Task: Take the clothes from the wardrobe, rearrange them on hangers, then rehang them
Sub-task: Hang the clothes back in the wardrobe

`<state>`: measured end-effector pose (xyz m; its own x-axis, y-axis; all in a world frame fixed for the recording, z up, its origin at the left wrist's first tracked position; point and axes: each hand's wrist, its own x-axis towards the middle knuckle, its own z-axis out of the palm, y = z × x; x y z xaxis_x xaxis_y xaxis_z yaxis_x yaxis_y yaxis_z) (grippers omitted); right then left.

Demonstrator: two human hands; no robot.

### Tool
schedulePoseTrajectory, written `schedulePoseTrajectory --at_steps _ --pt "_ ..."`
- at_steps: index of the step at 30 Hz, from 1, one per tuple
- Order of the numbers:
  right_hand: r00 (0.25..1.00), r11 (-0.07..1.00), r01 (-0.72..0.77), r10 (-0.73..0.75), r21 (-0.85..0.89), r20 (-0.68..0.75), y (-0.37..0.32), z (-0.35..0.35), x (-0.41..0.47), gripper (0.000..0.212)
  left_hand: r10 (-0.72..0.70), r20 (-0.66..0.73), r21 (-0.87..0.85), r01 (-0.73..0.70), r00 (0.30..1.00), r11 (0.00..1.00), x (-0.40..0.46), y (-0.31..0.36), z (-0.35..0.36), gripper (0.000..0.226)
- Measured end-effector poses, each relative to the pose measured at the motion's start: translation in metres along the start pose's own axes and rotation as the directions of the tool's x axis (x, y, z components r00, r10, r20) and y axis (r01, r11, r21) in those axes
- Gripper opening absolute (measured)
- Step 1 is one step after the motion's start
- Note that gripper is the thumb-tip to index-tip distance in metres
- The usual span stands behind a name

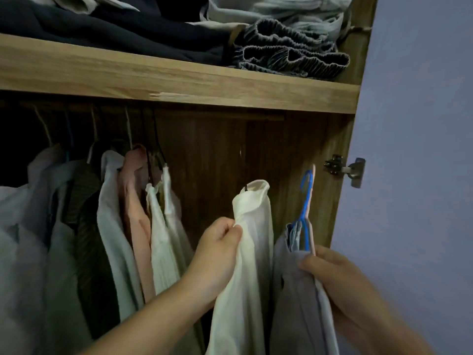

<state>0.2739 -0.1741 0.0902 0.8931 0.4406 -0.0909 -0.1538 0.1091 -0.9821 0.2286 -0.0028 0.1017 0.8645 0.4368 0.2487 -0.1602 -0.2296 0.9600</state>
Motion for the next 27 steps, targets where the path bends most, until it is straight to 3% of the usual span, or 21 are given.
schedulePoseTrajectory --at_steps 6,13,19,22,23,24,25,27 --pt "0.996 0.985 0.042 -0.027 -0.165 0.09 -0.01 0.021 0.06 0.021 0.156 -0.136 0.132 -0.139 0.978 0.982 0.076 0.004 -0.022 0.025" --pt "0.963 0.967 0.17 -0.123 -0.187 0.239 -0.028 0.037 0.131 0.017 0.163 -0.358 0.191 -0.098 0.919 0.977 0.161 0.025 -0.041 0.022" --pt "0.915 0.958 0.226 -0.146 -0.177 0.376 -0.045 0.041 0.175 0.025 0.038 -0.601 0.115 0.039 0.798 0.993 0.217 0.027 -0.041 0.033" --pt "0.896 0.955 0.237 -0.145 -0.176 0.42 -0.049 0.039 0.194 0.025 -0.091 -0.603 0.104 0.191 0.792 0.976 0.242 0.031 -0.047 0.036" --pt "0.888 0.956 0.24 -0.145 -0.169 0.436 -0.05 0.039 0.199 0.025 -0.054 -0.618 0.221 0.239 0.785 0.945 0.245 0.028 -0.05 0.036" --pt "0.881 0.957 0.24 -0.145 -0.161 0.451 -0.05 0.04 0.203 0.025 0.004 -0.591 0.448 0.324 0.807 0.833 0.25 0.021 -0.051 0.035" --pt "0.874 0.958 0.242 -0.147 -0.154 0.464 -0.051 0.04 0.207 0.026 0.023 -0.59 0.566 0.393 0.807 0.724 0.252 0.019 -0.052 0.034" --pt "0.861 0.96 0.245 -0.15 -0.138 0.485 -0.052 0.042 0.213 0.026 0.042 -0.532 0.652 0.378 0.846 0.657 0.261 0.012 -0.053 0.033"
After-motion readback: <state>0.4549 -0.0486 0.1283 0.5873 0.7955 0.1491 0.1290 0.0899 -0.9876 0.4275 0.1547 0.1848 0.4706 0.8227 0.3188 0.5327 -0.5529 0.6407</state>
